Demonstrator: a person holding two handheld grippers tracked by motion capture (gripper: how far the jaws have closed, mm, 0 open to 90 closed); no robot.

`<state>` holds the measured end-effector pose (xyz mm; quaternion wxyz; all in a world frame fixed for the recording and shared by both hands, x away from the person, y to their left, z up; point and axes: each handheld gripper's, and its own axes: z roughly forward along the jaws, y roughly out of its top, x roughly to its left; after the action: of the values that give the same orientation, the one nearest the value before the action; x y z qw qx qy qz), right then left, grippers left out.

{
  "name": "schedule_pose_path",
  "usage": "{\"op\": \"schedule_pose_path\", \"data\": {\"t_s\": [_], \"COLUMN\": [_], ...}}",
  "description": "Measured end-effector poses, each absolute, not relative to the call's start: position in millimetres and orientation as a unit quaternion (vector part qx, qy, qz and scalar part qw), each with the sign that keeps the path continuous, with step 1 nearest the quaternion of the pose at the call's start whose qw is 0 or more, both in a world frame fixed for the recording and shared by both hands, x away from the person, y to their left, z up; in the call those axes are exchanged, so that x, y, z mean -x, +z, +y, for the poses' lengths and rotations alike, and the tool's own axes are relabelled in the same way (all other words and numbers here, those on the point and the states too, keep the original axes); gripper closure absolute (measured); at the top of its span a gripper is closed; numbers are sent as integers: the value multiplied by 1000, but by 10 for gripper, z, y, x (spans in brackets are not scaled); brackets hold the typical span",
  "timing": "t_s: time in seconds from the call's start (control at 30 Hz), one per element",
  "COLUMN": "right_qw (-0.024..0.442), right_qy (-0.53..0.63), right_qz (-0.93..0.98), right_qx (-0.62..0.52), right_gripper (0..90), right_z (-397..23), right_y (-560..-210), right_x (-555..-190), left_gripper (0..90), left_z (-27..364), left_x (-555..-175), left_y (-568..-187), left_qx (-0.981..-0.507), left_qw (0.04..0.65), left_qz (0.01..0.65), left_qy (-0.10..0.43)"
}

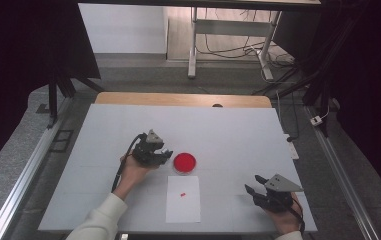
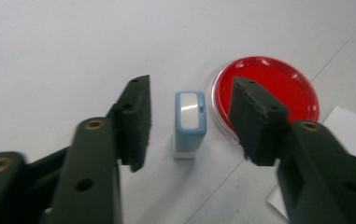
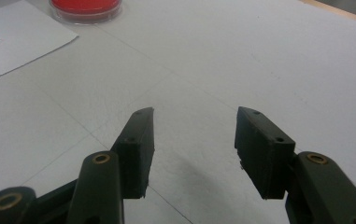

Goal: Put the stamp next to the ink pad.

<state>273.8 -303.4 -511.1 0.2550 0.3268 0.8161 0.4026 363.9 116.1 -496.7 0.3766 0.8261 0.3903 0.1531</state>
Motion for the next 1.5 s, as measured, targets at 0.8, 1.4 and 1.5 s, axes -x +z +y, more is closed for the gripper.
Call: {"op": "schedule_pose_path", "data": {"t_s": [0.8, 1.4, 1.5], "right_qw": [250, 259, 258], "right_qy": [414, 420, 422], "right_qz": [817, 817, 817], "right_qx": [-313, -298, -296], "right_gripper": [448, 396, 390], "right_z": [-3039, -3109, -3120], "right_y": [-5108, -5133, -5144], "right_x": [-2724, -2666, -2669], "left_gripper": [337, 340, 340], "left_z": [1523, 1839, 1884], "left_x": [-3056, -2458, -2365], "left_y": [-4719, -4944, -4989], "left_qx": [-797, -796, -794], "left_qw": [445, 455, 458], "left_qz": [379, 369, 371], "left_qy": [152, 152, 146]}}
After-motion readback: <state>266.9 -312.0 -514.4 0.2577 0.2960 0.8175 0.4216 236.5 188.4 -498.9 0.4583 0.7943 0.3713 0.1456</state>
